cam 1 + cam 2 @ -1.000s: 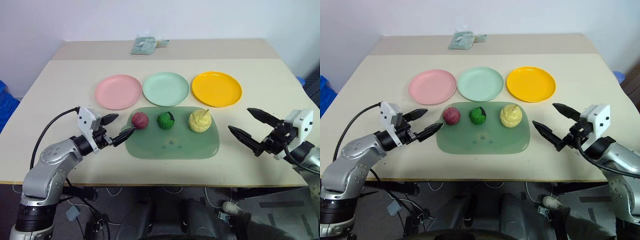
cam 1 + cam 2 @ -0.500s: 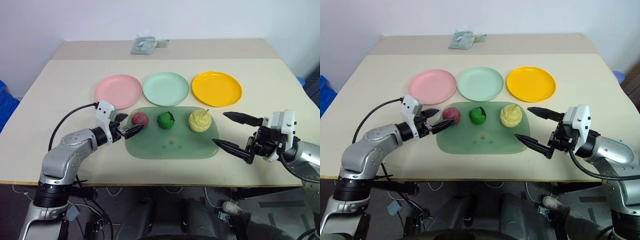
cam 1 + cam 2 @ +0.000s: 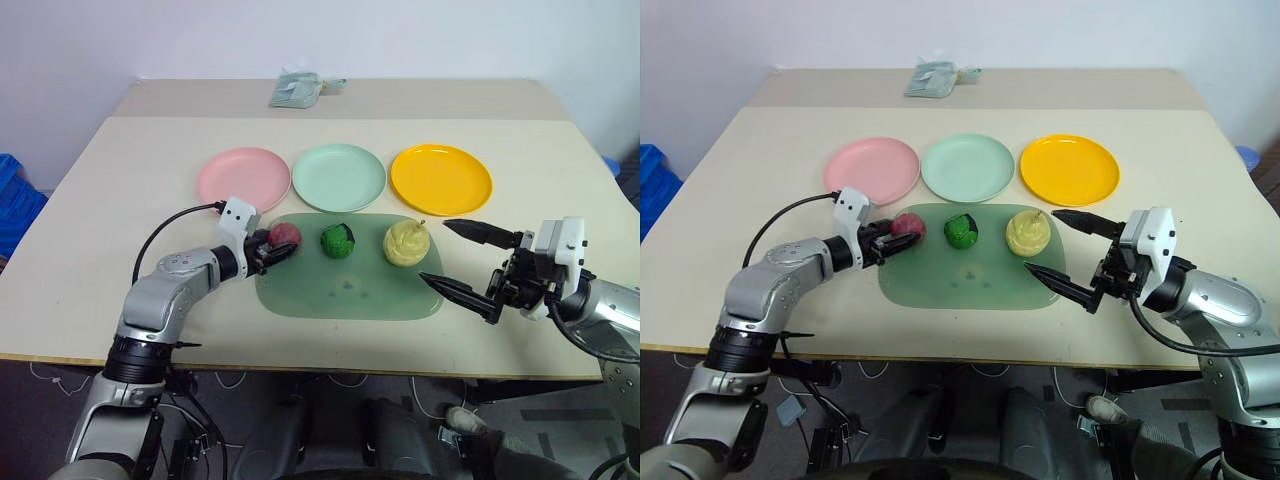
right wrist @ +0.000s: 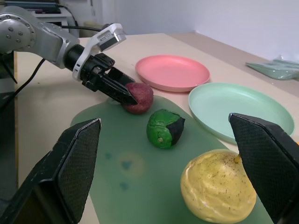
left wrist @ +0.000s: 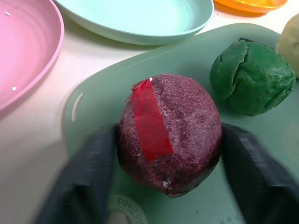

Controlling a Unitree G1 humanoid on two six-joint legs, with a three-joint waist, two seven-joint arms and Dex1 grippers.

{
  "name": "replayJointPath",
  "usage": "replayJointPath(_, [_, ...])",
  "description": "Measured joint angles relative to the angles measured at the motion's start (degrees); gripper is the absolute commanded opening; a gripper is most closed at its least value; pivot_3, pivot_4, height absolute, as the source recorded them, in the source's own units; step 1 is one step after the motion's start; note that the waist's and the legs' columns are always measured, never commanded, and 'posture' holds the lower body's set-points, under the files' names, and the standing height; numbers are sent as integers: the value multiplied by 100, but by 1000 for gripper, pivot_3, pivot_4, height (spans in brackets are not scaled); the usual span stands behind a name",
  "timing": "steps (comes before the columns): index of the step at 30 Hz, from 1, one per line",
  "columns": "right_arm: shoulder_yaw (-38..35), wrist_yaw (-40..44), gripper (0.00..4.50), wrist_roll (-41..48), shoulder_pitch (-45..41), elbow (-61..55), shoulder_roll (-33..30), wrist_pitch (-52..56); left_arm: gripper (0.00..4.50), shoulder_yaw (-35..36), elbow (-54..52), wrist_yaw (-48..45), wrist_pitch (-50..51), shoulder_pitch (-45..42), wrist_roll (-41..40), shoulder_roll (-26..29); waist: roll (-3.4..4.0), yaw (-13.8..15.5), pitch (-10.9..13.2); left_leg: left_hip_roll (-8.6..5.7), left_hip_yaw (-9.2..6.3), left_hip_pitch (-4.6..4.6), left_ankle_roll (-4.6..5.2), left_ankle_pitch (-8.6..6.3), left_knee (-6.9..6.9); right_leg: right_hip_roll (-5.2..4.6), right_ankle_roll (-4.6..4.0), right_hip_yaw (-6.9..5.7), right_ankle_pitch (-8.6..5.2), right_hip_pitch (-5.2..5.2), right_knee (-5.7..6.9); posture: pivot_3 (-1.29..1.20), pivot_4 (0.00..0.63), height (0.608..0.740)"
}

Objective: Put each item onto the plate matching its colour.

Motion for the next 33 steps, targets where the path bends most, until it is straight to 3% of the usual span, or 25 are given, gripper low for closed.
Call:
replayJointPath(8, [101, -198, 4500, -75, -11, -13, 0, 13, 2312, 260, 217, 332, -8, -173, 100, -212, -1, 0, 1, 0, 0, 0, 0, 0, 3, 1, 0, -1, 0, 0, 1, 0, 150, 740])
replayJointPath(17, [296, -326, 4500, -162, -325, 1, 1, 27, 2312, 1434, 2065, 1664, -649, -1739, 220, -737, -11, 4, 3, -3, 0, -1, -21, 14, 11, 1, 4, -5, 3, 2, 4, 0, 150, 740])
replayJointPath(22, [413, -354, 4500, -210, -470, 30, 7, 26, 4458, 1609, 3378, 1844, -1270, -2232, 363, -919, -16, 2, 3, -9, 0, -4, -26, 17, 12, -3, 11, -6, 7, 2, 2, 0, 150, 740])
replayJointPath(27, [414, -384, 4500, -225, -460, 36, 6, 26, 4458, 1586, 3571, 1603, -1450, -2280, 333, -1102, -18, -1, 4, -11, 0, -5, -24, 16, 12, -5, 13, -6, 8, 2, 1, 0, 150, 740])
replayJointPath(33, [385, -492, 4500, -225, -279, 19, 13, 26, 4458, 1404, 2523, 808, -1230, -1912, -4, -1160, -18, -18, 4, -11, 0, -5, -24, 16, 13, -6, 12, -4, 8, 2, 3, 0, 150, 740])
